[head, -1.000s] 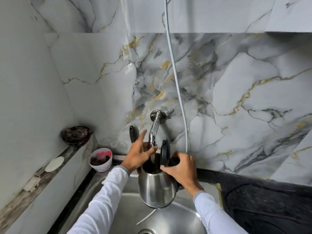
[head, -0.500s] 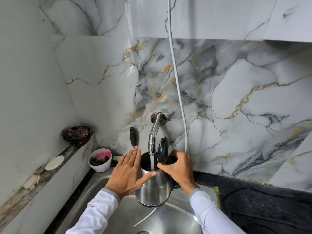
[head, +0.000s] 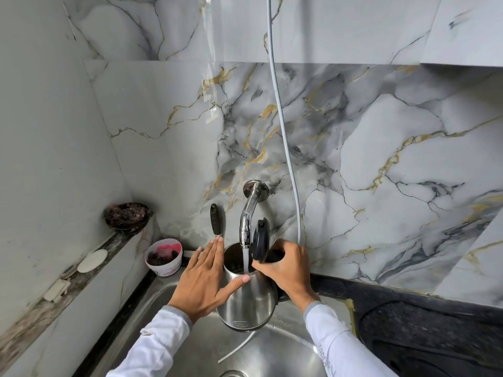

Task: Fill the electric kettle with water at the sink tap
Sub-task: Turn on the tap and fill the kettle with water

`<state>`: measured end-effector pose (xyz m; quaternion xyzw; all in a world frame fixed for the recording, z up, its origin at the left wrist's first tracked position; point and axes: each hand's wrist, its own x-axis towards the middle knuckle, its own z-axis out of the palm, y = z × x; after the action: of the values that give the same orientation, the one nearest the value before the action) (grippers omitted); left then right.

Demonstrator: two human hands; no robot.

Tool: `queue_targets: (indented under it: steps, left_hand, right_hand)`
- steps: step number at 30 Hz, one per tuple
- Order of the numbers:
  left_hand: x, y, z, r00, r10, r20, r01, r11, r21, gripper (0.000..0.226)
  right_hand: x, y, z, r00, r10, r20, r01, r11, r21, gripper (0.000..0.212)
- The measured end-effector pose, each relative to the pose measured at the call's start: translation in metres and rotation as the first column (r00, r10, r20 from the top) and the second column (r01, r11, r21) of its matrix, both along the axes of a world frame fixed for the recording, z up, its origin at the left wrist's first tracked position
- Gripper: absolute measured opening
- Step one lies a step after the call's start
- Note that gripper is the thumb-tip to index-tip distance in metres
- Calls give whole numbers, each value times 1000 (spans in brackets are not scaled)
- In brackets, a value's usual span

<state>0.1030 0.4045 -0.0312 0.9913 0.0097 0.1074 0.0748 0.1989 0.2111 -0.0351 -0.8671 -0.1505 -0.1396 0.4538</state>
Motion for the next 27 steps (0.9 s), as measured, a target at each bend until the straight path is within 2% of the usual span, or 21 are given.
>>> queue_targets:
  steps: [15,23,25,27]
  left_hand:
    - [0,2,-4,1000,-7,-1,7,1000,-15,113]
    - [-1,-1,-5,997,-9,-79,8,1000,-16,108]
    - [1,0,0,993,-31,-110,22,996,-83,101]
    - [9,4,9,990,-69,-122,38,970,-238,85]
  right_hand:
    - [3,2,-9,1000,-6,20,6,1000,11,50]
    - [3,-2,-16,1000,10,11,-10,1000,-9,52]
    - [3,-4,-18,1000,-2,11,3,1000,-16,52]
    - [3,-7,-20,1000,-18,5,18,1000,-23,52]
